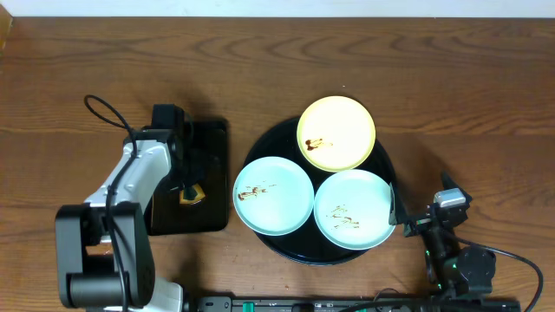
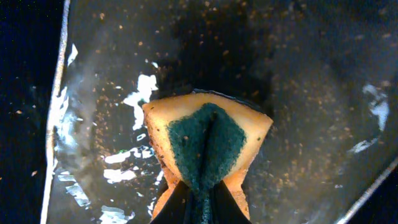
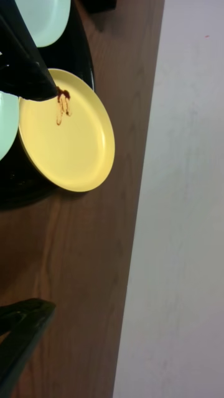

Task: Clean dirty plates on tray and stack at the side
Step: 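Close the left gripper on the green-and-yellow sponge and lift it, then reach the right gripper to the rim of the lower-right blue plate, then grip the blue plate rim with the right gripper and tilt it up, then scrub the tilted blue plate with the sponge in the left gripper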

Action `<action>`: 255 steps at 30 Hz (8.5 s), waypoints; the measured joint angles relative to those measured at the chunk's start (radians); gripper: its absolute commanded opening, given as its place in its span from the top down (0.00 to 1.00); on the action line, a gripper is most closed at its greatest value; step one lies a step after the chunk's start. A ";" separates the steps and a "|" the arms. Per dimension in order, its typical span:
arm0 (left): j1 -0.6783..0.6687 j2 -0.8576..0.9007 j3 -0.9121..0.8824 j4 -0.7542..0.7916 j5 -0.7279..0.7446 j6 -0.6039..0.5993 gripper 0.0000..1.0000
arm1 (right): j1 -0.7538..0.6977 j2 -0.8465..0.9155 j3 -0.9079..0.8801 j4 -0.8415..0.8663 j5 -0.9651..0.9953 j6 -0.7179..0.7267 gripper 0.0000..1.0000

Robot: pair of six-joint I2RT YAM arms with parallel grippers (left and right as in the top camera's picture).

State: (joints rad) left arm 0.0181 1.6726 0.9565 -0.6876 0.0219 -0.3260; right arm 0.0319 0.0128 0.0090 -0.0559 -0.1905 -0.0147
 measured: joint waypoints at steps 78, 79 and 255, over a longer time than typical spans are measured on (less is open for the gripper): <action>-0.325 -0.377 0.000 -0.011 0.209 0.047 0.93 | 0.362 1.363 1.000 -0.777 -0.336 0.209 0.01; -0.325 -0.377 0.000 -0.011 0.209 0.047 0.93 | 0.362 1.386 1.000 -0.761 -0.355 0.208 0.01; -0.913 0.220 0.018 0.647 0.515 -0.433 0.93 | 0.115 1.312 0.629 -0.803 -0.059 0.640 0.98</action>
State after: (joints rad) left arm -0.8951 1.8927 0.9741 -0.0406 0.5373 -0.7589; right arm 0.1471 1.3247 0.6380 -0.8589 -0.2493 0.6254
